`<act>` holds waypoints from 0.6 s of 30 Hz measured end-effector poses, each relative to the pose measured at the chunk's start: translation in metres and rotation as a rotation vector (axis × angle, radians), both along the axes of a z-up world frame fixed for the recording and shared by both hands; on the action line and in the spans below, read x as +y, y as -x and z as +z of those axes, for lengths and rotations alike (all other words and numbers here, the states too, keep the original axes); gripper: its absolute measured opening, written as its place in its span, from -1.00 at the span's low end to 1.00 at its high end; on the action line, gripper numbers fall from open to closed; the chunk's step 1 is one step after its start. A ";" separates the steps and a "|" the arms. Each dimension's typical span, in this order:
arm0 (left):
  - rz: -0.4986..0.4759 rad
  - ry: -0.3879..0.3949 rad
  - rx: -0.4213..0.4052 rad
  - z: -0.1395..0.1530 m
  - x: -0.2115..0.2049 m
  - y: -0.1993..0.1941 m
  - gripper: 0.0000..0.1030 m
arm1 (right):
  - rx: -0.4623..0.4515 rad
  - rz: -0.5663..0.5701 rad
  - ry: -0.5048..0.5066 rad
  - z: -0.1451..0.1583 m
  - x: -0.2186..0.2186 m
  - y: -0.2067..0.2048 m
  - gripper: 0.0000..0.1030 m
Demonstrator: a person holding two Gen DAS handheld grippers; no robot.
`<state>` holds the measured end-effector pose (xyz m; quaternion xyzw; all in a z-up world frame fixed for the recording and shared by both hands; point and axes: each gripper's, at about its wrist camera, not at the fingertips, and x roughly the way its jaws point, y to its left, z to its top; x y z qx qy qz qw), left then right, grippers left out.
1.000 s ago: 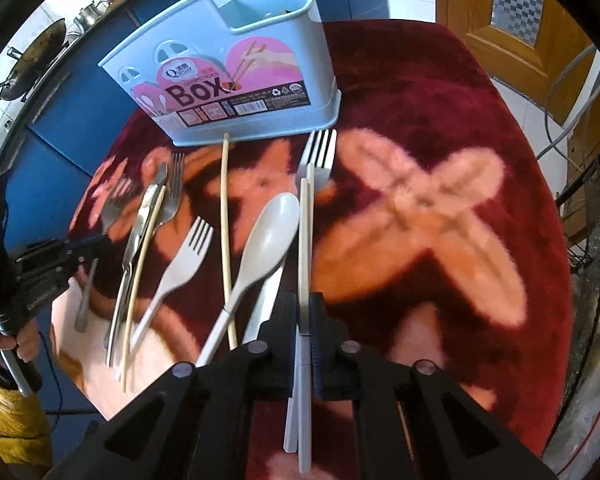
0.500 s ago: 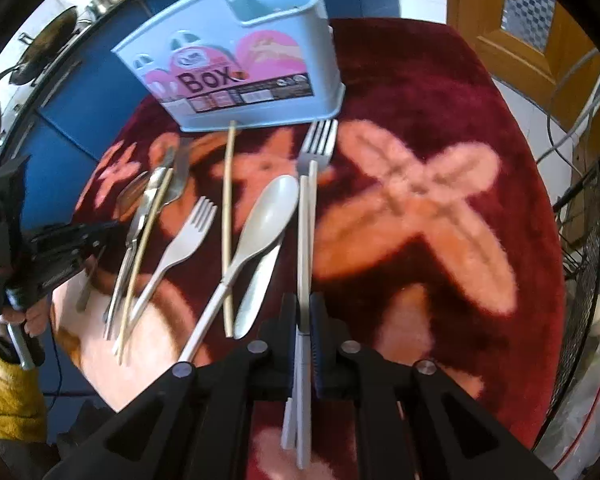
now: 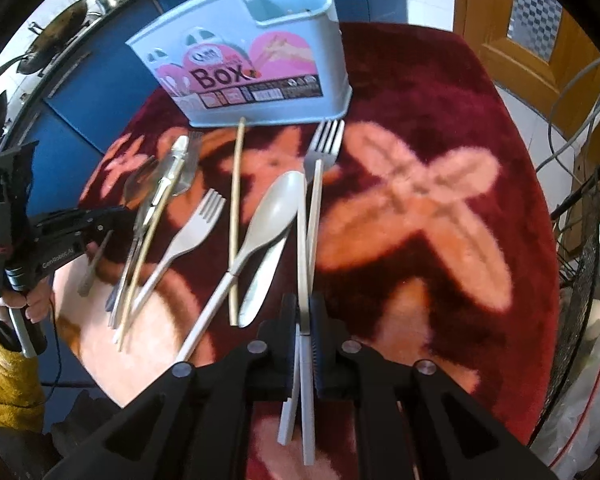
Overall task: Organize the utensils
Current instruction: 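Close the right gripper on the white plastic knife while the left gripper grasps the metal fork, then carry the knife with the right tool into the blue Box while the left drops the fork in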
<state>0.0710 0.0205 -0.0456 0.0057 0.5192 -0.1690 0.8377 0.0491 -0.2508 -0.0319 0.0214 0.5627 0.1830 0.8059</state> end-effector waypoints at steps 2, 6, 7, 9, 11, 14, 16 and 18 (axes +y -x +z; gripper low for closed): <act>-0.001 0.006 -0.007 0.002 0.001 0.003 -1.00 | 0.004 -0.009 -0.005 0.000 -0.001 -0.001 -0.84; 0.004 0.026 -0.022 0.009 0.003 0.012 -1.00 | 0.042 -0.016 -0.011 -0.011 -0.007 -0.006 -0.83; 0.009 0.022 -0.029 0.011 0.004 0.013 -1.00 | 0.051 -0.031 -0.010 -0.015 -0.009 -0.007 -0.83; 0.017 0.011 -0.042 0.013 0.005 0.015 -1.00 | 0.055 -0.032 -0.021 -0.018 -0.012 -0.007 -0.83; 0.023 0.009 -0.041 0.012 0.007 0.015 -1.00 | 0.041 -0.039 -0.020 -0.016 -0.013 -0.006 -0.86; 0.033 0.021 -0.032 0.010 0.009 0.014 -1.00 | 0.012 -0.034 -0.013 -0.009 -0.013 -0.002 -0.87; 0.036 0.036 -0.041 0.011 0.011 0.015 -1.00 | -0.012 -0.035 -0.015 -0.001 -0.014 0.002 -0.87; 0.037 0.056 -0.056 0.015 0.012 0.016 -1.00 | -0.030 -0.037 -0.015 0.005 -0.014 0.004 -0.87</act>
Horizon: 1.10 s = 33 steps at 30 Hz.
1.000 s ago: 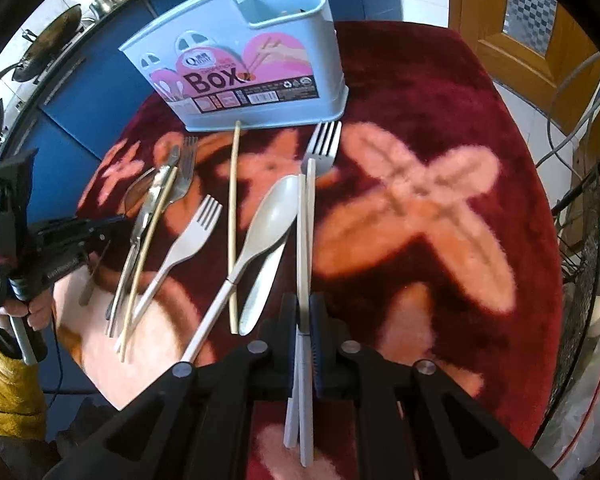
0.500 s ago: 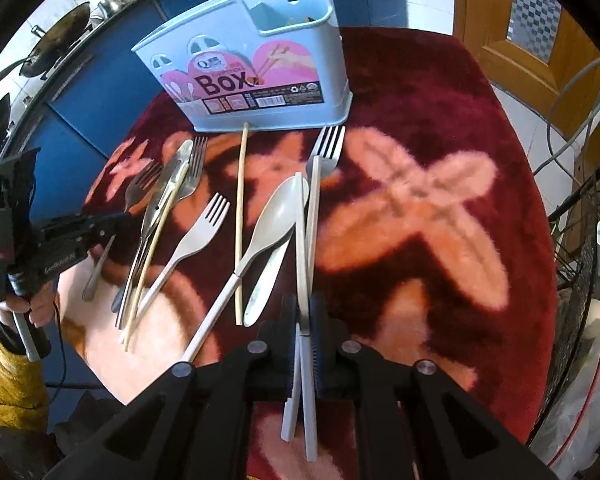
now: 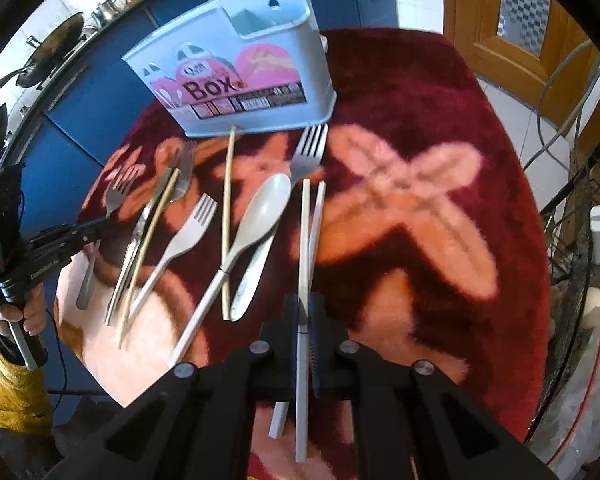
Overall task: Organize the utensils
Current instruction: 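Carry the knife with the right tool into the blue Box while the left drops the fork in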
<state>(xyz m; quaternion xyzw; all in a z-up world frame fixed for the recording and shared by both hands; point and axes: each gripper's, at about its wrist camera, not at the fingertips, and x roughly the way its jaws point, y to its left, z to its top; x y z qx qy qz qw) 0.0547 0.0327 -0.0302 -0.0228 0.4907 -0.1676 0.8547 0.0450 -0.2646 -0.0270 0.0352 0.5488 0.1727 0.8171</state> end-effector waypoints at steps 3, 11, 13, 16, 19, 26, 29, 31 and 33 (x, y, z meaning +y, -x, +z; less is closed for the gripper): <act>0.001 0.036 -0.033 0.012 0.001 0.004 -1.00 | -0.044 -0.008 -0.028 0.013 0.000 0.004 -0.87; 0.009 0.123 -0.161 0.051 -0.006 0.003 -1.00 | -0.248 -0.015 -0.106 0.056 0.018 0.003 -0.87; 0.017 0.134 -0.201 0.061 -0.009 -0.001 -1.00 | -0.311 -0.020 -0.117 0.067 0.023 0.001 -0.87; 0.031 0.160 -0.249 0.076 -0.012 -0.012 -1.00 | -0.385 -0.043 -0.148 0.082 0.025 -0.009 -0.87; 0.047 0.191 -0.305 0.094 -0.015 -0.028 -1.00 | -0.454 -0.078 -0.176 0.096 0.022 -0.021 -0.87; 0.106 0.215 -0.420 0.131 -0.021 -0.075 -1.00 | -0.538 -0.119 -0.243 0.120 0.021 -0.066 -0.87; 0.124 0.211 -0.484 0.145 -0.025 -0.096 -1.00 | -0.581 -0.124 -0.242 0.129 0.024 -0.086 -0.87; 0.131 0.226 -0.526 0.153 -0.026 -0.110 -1.00 | -0.611 -0.128 -0.240 0.135 0.027 -0.099 -0.87; 0.141 0.246 -0.584 0.160 -0.027 -0.124 -1.00 | -0.641 -0.132 -0.234 0.138 0.029 -0.110 -0.87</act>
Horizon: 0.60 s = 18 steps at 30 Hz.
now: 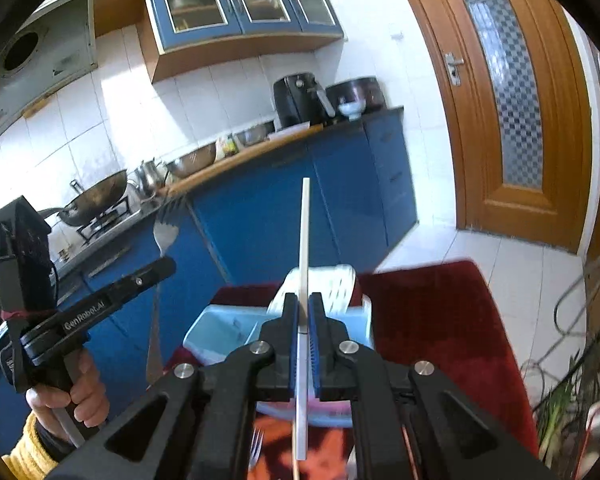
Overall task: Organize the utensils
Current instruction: 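Carry the knife with the right tool into the blue Box while the left drops the fork in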
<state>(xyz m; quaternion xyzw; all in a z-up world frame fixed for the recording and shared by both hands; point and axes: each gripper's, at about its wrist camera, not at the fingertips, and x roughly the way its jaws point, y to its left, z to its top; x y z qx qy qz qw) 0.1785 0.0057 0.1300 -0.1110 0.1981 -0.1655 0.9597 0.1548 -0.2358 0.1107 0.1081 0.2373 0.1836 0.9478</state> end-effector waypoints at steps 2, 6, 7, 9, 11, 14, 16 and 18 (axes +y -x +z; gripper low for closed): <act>0.017 0.000 -0.040 0.003 -0.001 -0.011 -1.00 | -0.017 -0.009 0.002 0.000 0.001 -0.012 -0.87; 0.053 -0.005 -0.080 -0.003 -0.002 -0.036 -1.00 | -0.057 -0.021 0.000 -0.007 0.005 -0.034 -0.87; 0.057 -0.006 -0.081 -0.006 -0.001 -0.040 -1.00 | -0.065 -0.022 0.003 -0.010 0.007 -0.040 -0.87; 0.070 -0.016 -0.080 -0.017 0.000 -0.051 -1.00 | -0.074 -0.020 0.006 -0.018 0.010 -0.044 -0.87; 0.080 -0.023 -0.084 -0.030 -0.001 -0.052 -1.00 | -0.079 -0.013 0.009 -0.026 0.012 -0.048 -0.87; 0.086 -0.031 -0.088 -0.048 -0.003 -0.050 -1.00 | -0.082 0.002 0.013 -0.041 0.016 -0.052 -0.87; 0.088 -0.044 -0.090 -0.058 -0.004 -0.049 -1.00 | -0.079 0.011 0.018 -0.048 0.019 -0.051 -0.87; 0.087 -0.057 -0.091 -0.065 -0.006 -0.047 -1.00 | -0.077 0.018 0.029 -0.054 0.021 -0.050 -0.87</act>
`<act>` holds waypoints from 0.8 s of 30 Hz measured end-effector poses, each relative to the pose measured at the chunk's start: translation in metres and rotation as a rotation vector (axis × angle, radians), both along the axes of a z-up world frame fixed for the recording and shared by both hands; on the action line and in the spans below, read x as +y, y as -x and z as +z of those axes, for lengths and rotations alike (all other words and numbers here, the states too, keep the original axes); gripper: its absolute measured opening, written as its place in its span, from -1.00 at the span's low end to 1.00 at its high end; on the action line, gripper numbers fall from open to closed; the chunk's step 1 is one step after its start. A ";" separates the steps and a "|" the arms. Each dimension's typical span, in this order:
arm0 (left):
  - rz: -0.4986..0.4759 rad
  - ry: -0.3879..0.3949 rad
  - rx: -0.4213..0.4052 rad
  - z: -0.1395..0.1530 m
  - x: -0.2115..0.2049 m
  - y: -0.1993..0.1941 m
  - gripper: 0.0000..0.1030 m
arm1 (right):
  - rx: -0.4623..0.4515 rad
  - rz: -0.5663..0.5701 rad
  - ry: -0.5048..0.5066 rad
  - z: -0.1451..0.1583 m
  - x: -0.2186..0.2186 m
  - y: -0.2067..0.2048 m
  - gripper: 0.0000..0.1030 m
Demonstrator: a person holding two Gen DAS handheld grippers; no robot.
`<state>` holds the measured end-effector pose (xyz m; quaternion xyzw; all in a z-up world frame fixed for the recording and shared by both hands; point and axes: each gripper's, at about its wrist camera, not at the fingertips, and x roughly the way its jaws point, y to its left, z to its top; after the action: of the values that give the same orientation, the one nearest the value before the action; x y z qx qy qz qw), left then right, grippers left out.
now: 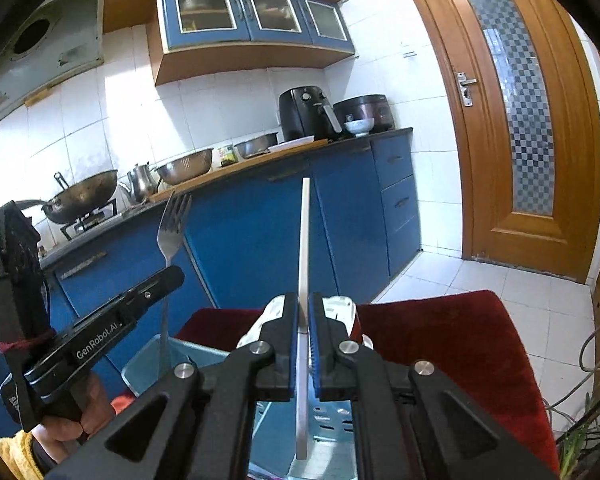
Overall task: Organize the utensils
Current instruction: 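Carry the knife with the right tool into the blue Box while the left drops the fork in, then withdraw both open tools from the Box back over the utensils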
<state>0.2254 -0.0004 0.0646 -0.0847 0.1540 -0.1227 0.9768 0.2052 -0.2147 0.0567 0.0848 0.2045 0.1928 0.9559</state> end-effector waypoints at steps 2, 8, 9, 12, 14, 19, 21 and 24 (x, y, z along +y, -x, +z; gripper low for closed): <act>-0.006 -0.012 0.003 -0.008 -0.001 0.002 -1.00 | 0.003 0.006 0.017 -0.005 0.003 0.001 -0.87; -0.021 -0.041 0.021 -0.019 -0.006 0.008 -1.00 | -0.002 0.023 0.058 -0.010 0.012 0.009 -0.86; -0.025 -0.040 0.028 -0.019 -0.006 0.009 -1.00 | 0.000 0.025 0.061 -0.010 0.013 0.010 -0.87; -0.036 -0.030 0.043 -0.021 -0.004 0.012 -1.00 | 0.009 0.029 0.064 -0.010 0.014 0.011 -0.87; -0.038 -0.039 0.052 -0.023 -0.004 0.015 -1.00 | 0.017 0.033 0.058 -0.011 0.013 0.013 -0.86; -0.060 -0.049 0.088 -0.023 -0.003 0.022 -0.62 | 0.021 0.026 0.047 -0.006 0.012 0.018 -0.79; -0.057 -0.053 0.071 -0.019 -0.003 0.030 -0.40 | 0.013 0.025 0.037 -0.001 0.009 0.021 -0.62; -0.057 -0.066 0.064 -0.012 -0.001 0.039 -0.40 | -0.004 0.016 0.029 0.009 0.006 0.029 -0.62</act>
<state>0.1862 -0.0017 0.0528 -0.0520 0.1914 -0.1425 0.9697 0.1762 -0.2091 0.0661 0.0689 0.2059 0.1976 0.9559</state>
